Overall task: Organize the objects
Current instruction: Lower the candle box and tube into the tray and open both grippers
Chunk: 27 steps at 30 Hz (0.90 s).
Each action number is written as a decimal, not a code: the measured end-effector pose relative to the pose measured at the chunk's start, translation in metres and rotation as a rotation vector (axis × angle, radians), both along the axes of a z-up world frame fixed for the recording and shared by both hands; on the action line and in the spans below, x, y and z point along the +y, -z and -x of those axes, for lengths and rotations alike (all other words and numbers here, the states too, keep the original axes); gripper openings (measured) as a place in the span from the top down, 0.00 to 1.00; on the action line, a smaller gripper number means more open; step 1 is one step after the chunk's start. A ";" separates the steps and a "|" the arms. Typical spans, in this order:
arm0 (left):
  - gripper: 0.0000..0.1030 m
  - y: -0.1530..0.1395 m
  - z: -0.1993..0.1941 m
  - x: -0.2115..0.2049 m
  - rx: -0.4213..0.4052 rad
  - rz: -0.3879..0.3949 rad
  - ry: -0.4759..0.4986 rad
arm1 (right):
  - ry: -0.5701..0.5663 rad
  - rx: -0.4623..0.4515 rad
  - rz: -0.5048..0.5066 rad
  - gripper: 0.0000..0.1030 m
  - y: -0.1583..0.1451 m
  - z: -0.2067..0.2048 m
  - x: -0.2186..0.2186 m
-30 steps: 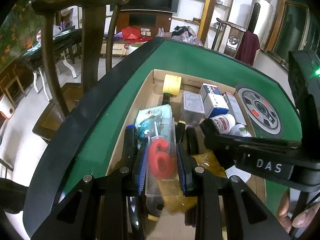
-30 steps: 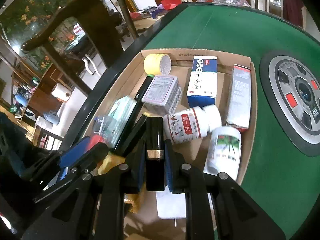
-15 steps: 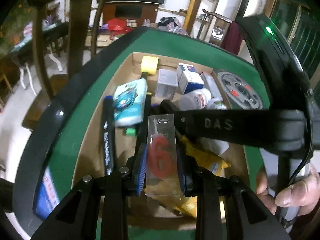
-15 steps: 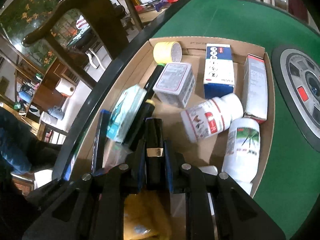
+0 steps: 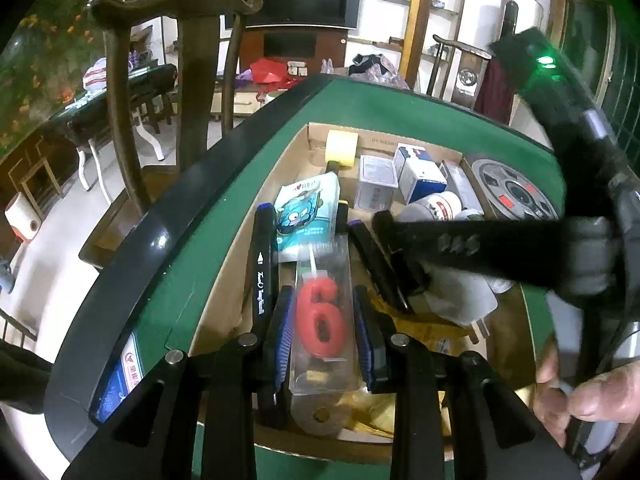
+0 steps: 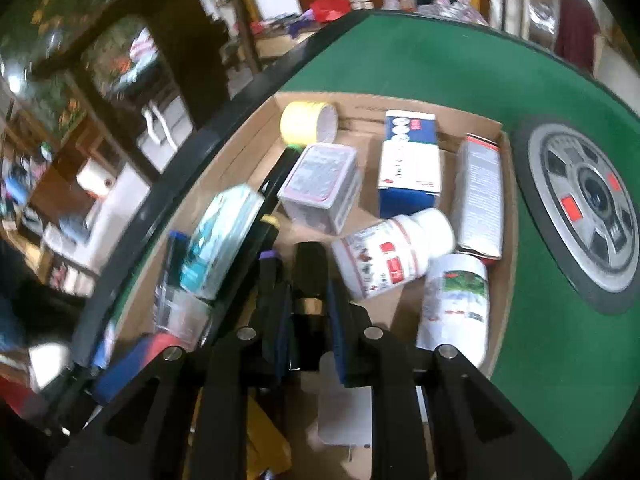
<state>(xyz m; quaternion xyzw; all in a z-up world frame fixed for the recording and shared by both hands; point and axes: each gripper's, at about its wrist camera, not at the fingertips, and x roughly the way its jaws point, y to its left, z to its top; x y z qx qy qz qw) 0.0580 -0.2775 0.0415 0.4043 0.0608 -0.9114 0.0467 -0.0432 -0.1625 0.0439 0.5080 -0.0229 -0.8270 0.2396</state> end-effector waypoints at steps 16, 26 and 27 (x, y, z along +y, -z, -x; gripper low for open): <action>0.46 -0.043 -0.035 0.025 0.130 -0.003 -0.019 | 0.063 0.122 0.077 0.71 -0.043 -0.050 0.056; 0.36 -0.067 -0.061 0.053 0.210 0.076 -0.069 | 0.077 0.174 0.076 0.63 -0.050 -0.079 0.086; 0.35 -0.069 -0.063 0.056 0.222 0.091 -0.080 | 0.079 0.175 0.077 0.63 -0.049 -0.080 0.089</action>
